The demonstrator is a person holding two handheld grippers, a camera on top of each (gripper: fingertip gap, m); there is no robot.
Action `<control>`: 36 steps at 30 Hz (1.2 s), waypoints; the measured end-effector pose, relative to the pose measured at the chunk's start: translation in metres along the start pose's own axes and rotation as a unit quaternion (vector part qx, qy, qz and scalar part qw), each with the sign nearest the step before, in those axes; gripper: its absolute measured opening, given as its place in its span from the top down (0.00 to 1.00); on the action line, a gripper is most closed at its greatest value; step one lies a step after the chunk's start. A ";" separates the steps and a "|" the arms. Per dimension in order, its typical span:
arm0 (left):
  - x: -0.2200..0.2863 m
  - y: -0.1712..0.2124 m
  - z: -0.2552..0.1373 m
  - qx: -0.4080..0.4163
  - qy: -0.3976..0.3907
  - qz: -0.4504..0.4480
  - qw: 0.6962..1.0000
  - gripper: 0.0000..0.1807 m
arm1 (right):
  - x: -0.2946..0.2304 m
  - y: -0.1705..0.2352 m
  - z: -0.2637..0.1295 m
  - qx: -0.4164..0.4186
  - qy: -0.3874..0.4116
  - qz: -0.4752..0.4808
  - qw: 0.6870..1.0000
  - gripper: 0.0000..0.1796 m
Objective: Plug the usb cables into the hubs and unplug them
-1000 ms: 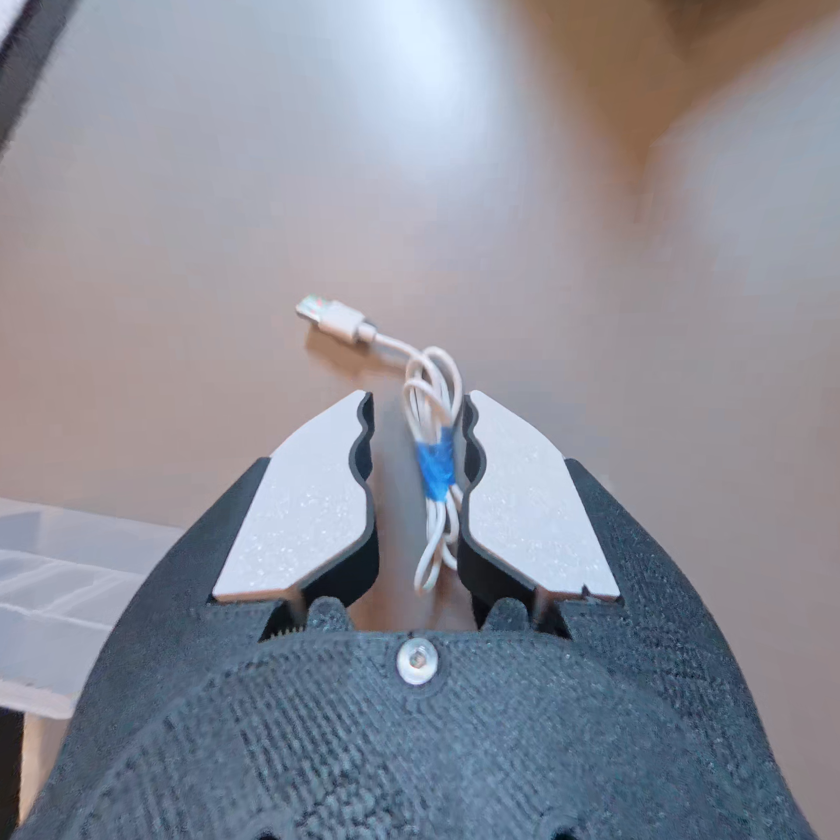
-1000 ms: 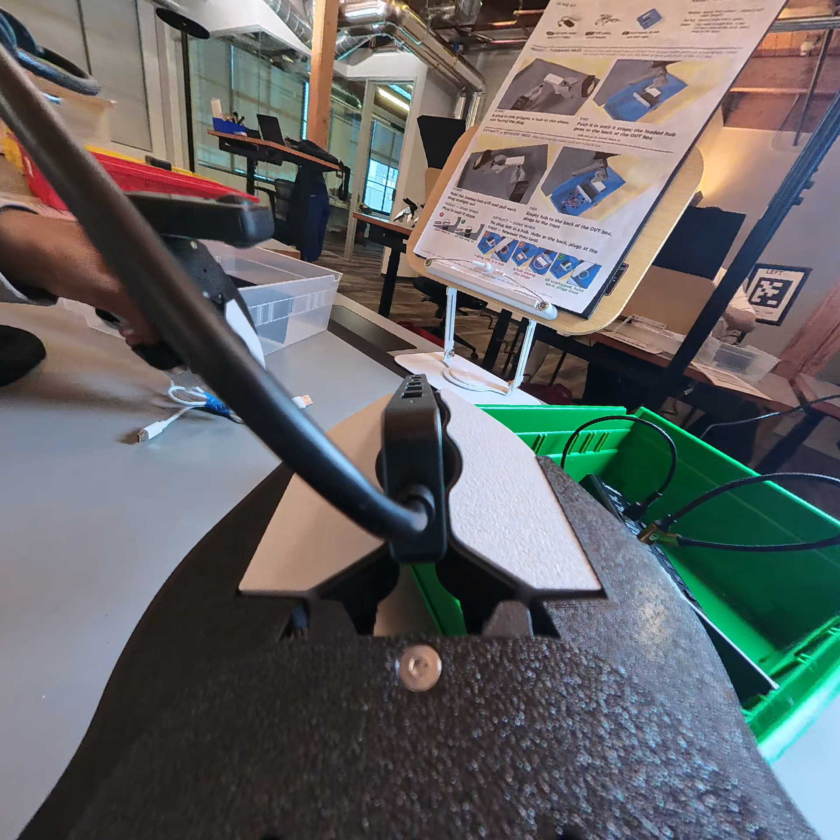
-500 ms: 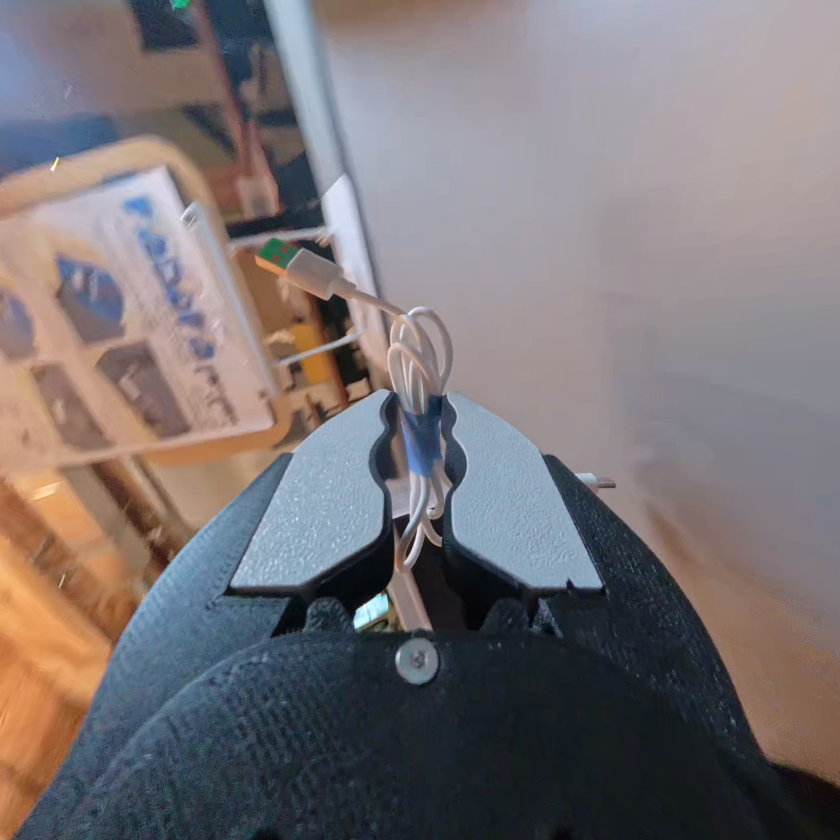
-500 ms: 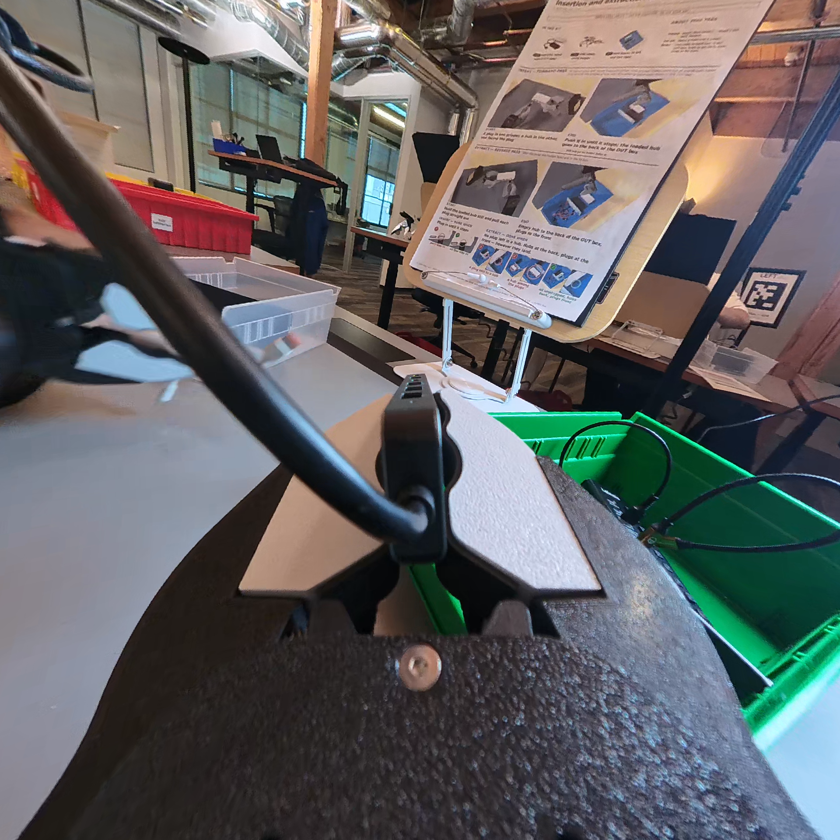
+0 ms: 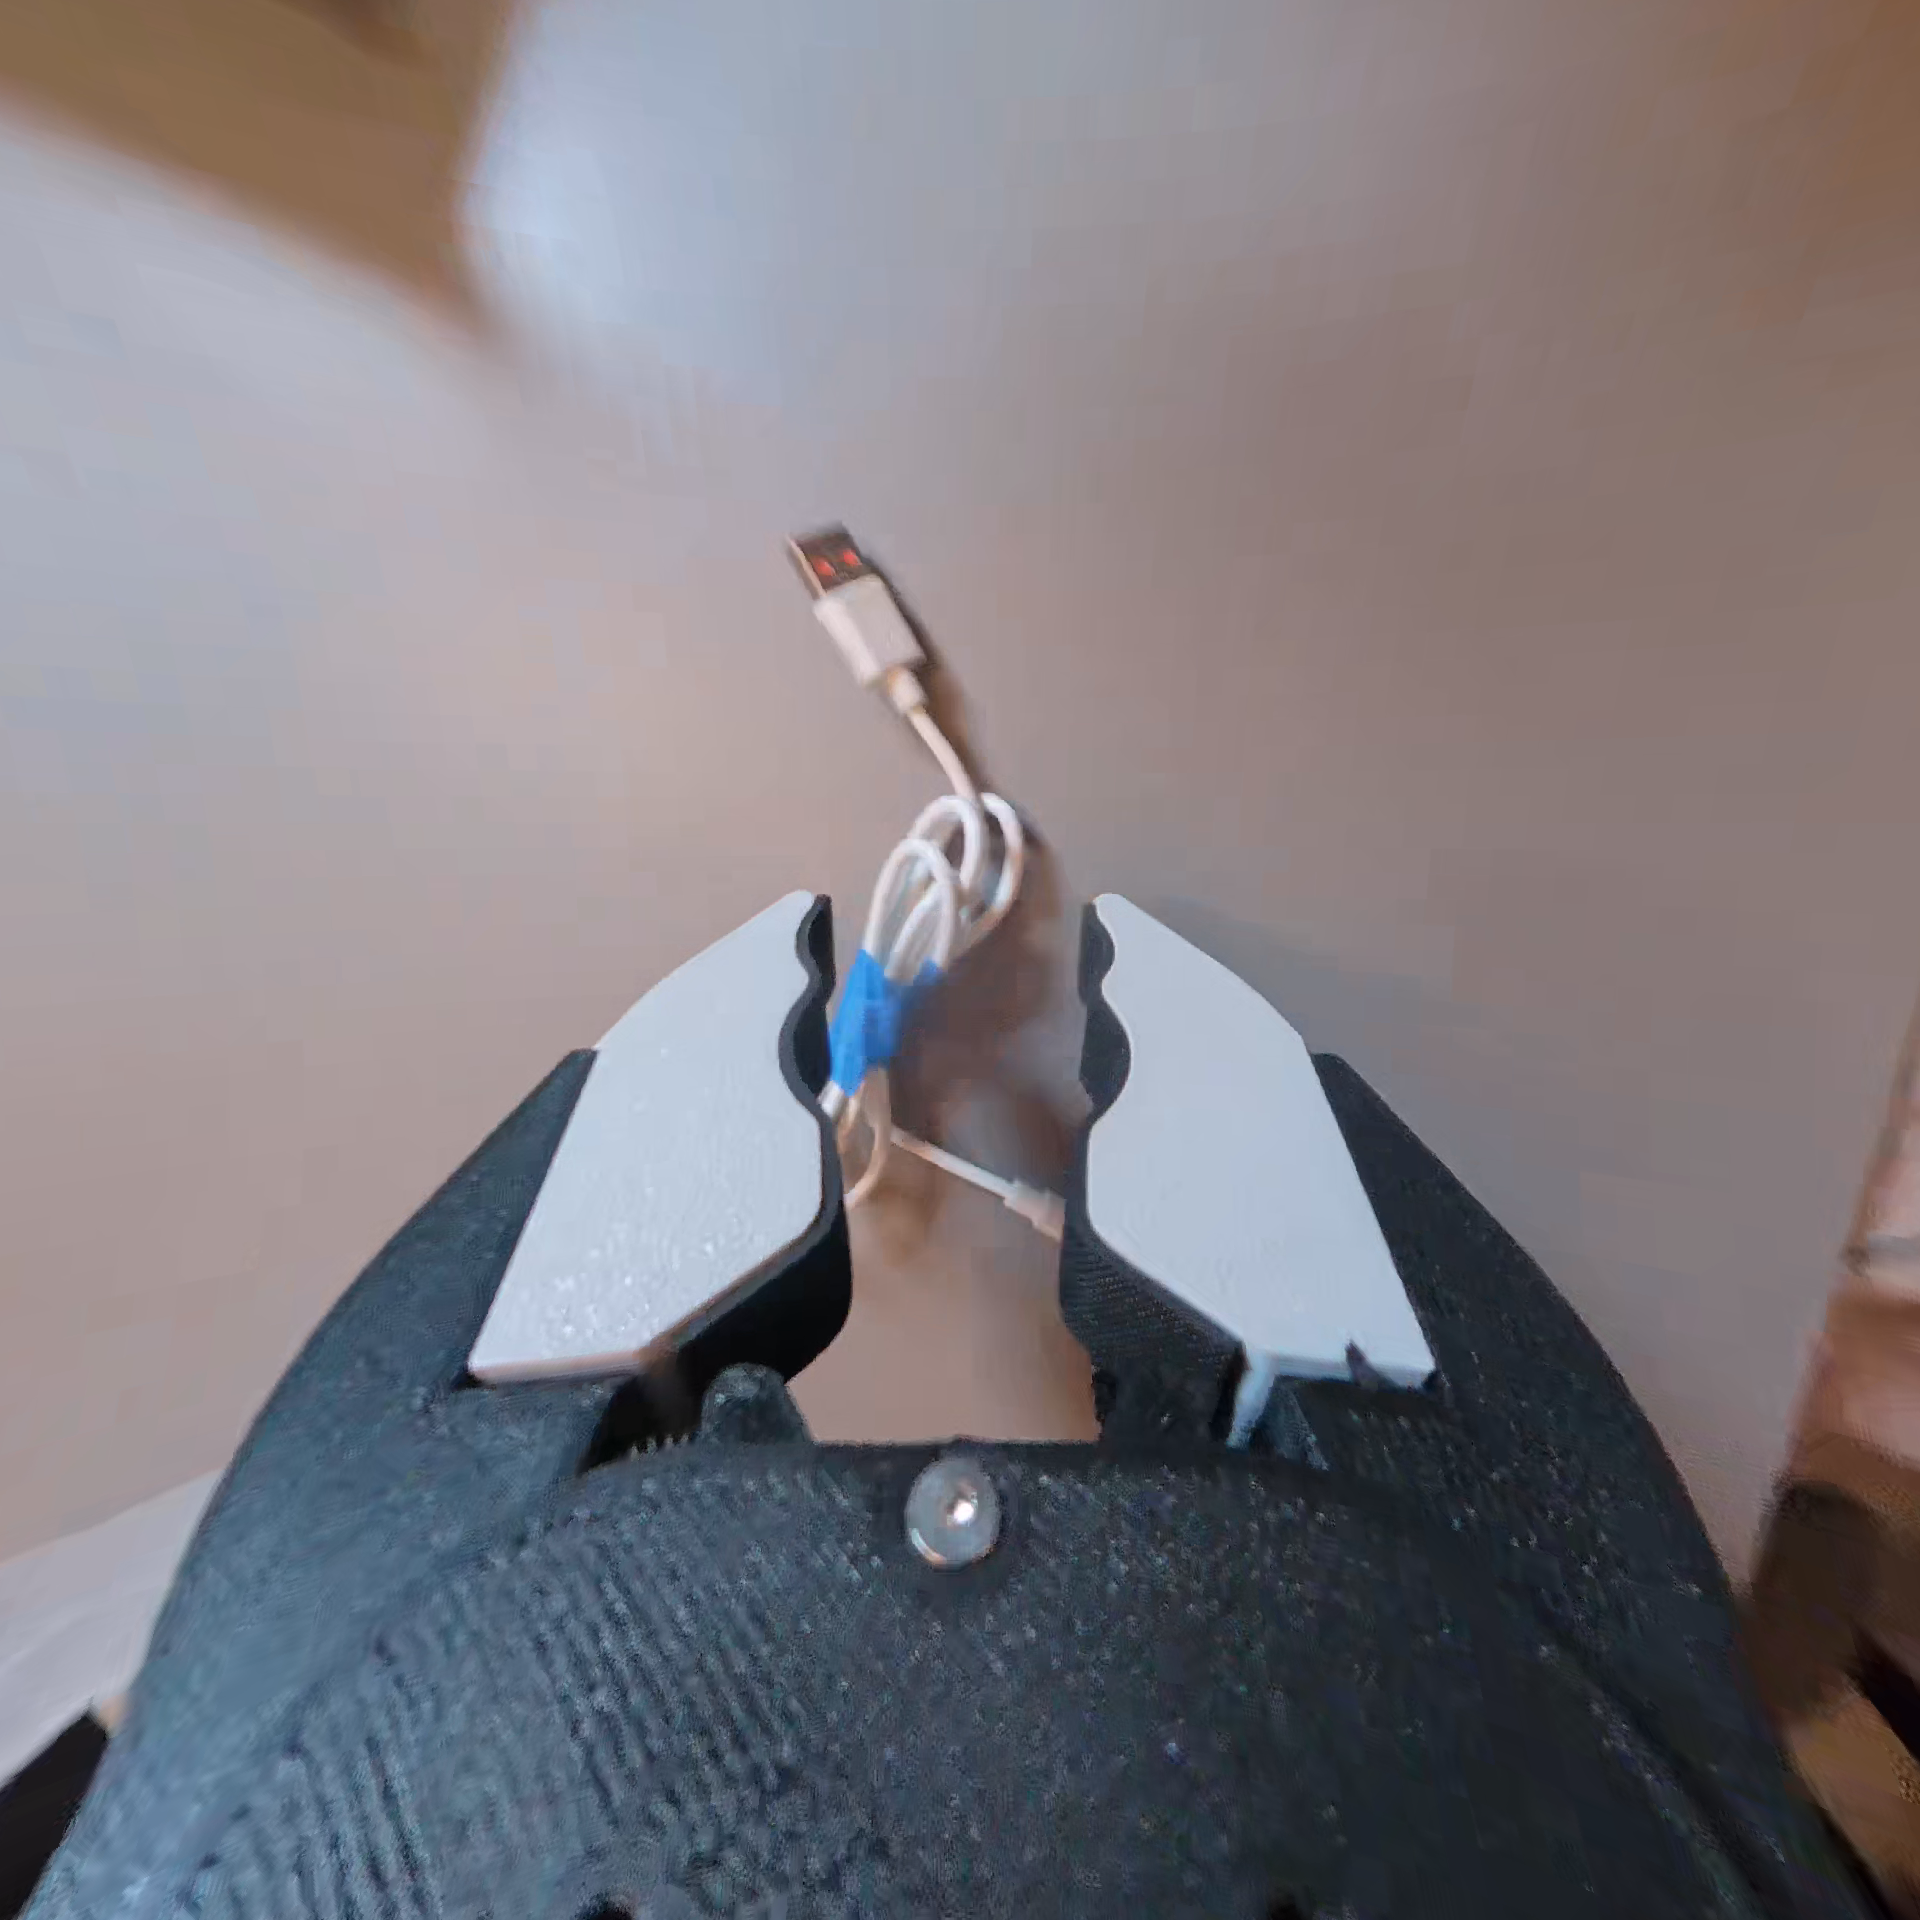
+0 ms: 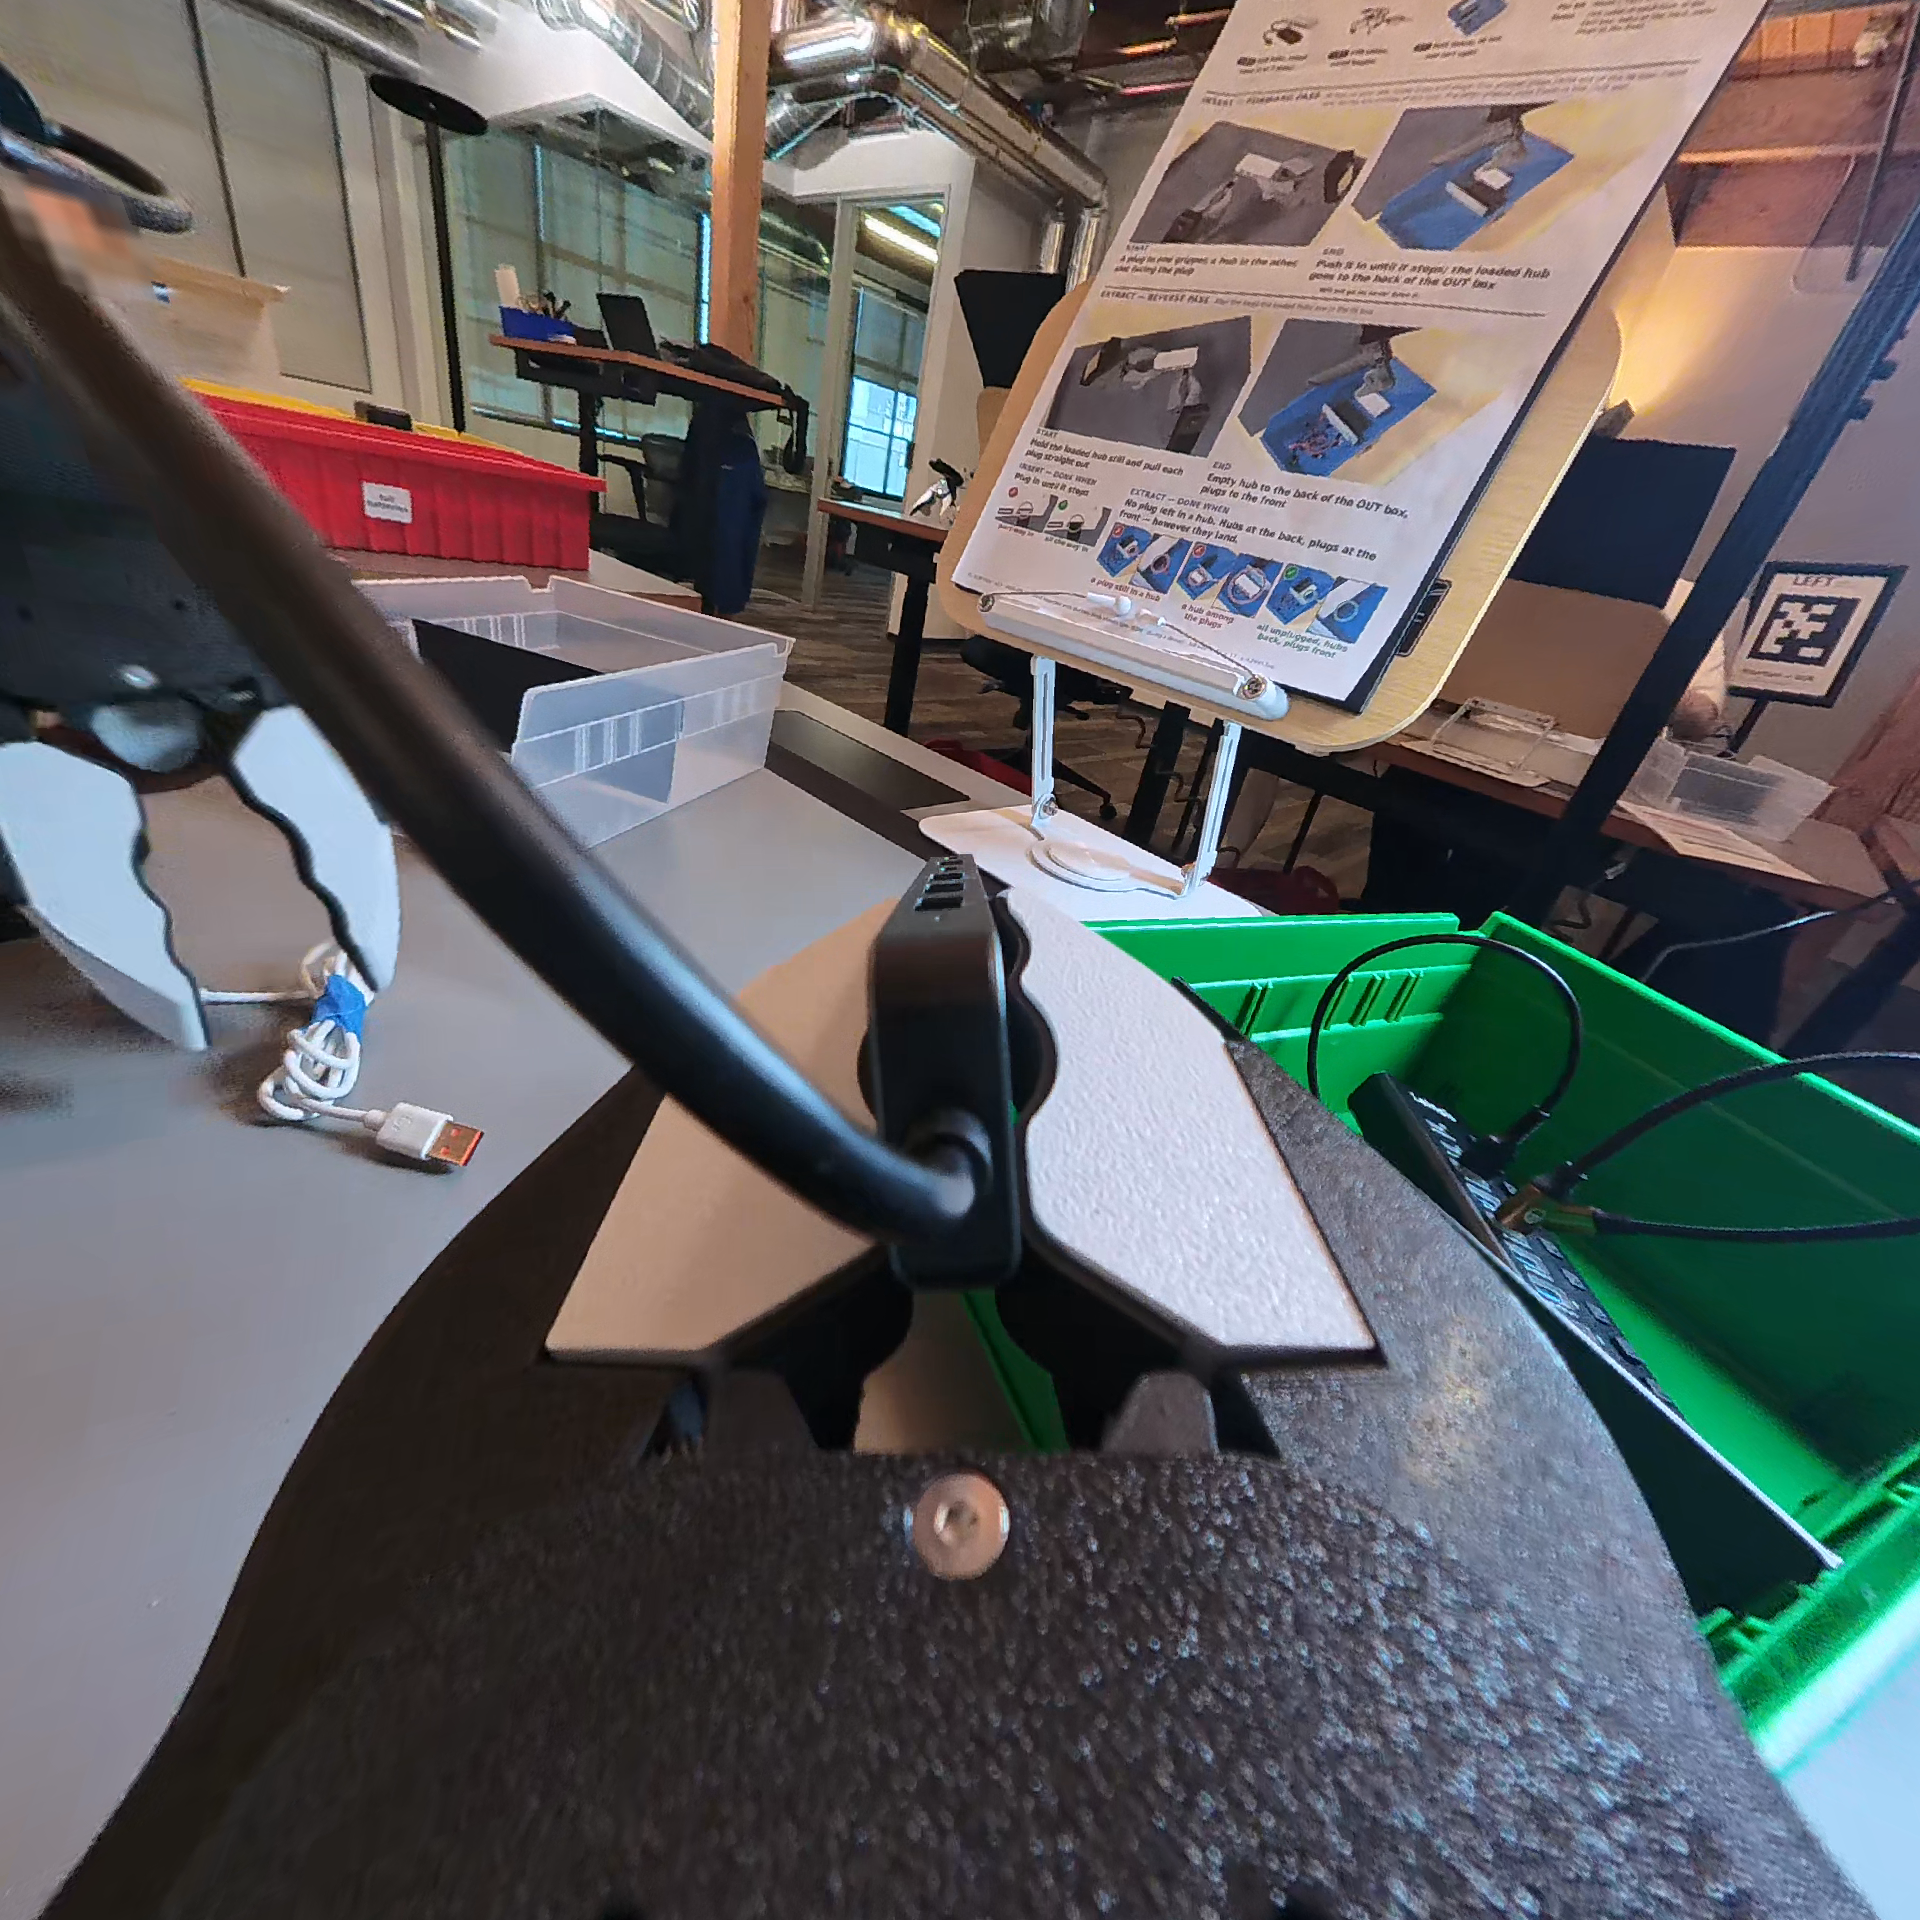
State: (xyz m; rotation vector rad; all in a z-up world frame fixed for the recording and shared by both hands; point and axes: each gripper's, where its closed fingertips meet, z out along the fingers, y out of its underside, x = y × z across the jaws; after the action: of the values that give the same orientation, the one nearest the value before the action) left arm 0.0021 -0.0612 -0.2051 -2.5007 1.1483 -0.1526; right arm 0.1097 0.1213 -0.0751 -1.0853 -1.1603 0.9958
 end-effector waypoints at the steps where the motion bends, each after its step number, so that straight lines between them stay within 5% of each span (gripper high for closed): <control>1: 0.001 0.007 0.004 -0.030 0.034 0.003 0.999 0.79 | 0.001 0.000 0.000 -0.001 0.000 0.002 1.000 0.93; 6: -0.013 0.041 0.012 -0.151 0.080 0.081 0.982 0.87 | 0.004 0.000 -0.002 -0.001 -0.002 0.013 1.000 0.93; 9: -0.031 0.039 0.010 -0.163 0.029 0.093 0.982 0.92 | 0.005 0.000 -0.003 -0.002 -0.004 0.015 1.000 0.96; 12: -0.093 0.023 -0.013 -0.139 -0.170 0.078 0.973 0.92 | 0.005 -0.002 -0.003 0.002 -0.005 0.014 1.000 0.93; 14: -0.143 0.008 -0.061 -0.150 -0.409 0.133 0.890 0.91 | 0.006 -0.004 -0.004 0.007 -0.002 0.012 1.000 0.93; 15: -0.140 0.002 -0.074 -0.160 -0.463 0.184 0.852 0.89 | 0.006 -0.005 -0.004 0.008 0.000 0.011 1.000 0.93; 20: -0.051 0.030 -0.019 -0.159 -0.341 0.212 0.902 0.77 | 0.009 -0.009 -0.009 0.019 0.003 0.019 1.000 0.93; 27: -0.019 0.017 -0.018 -0.023 -0.187 0.038 0.981 0.79 | 0.011 -0.007 -0.008 0.019 0.002 0.041 0.999 0.93; 32: -0.054 -0.012 -0.024 0.088 -0.126 -0.113 0.982 0.79 | 0.011 -0.007 -0.008 0.019 0.001 0.042 0.999 0.93; 36: -0.081 -0.024 -0.004 0.058 -0.132 -0.100 0.984 0.79 | 0.008 -0.006 -0.008 0.019 -0.006 0.037 0.999 0.93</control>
State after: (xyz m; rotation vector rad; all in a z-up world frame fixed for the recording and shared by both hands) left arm -0.0356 0.0129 -0.1869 -2.4386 0.7605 0.0549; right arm 0.1186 0.1270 -0.0685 -1.1001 -1.1132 1.0804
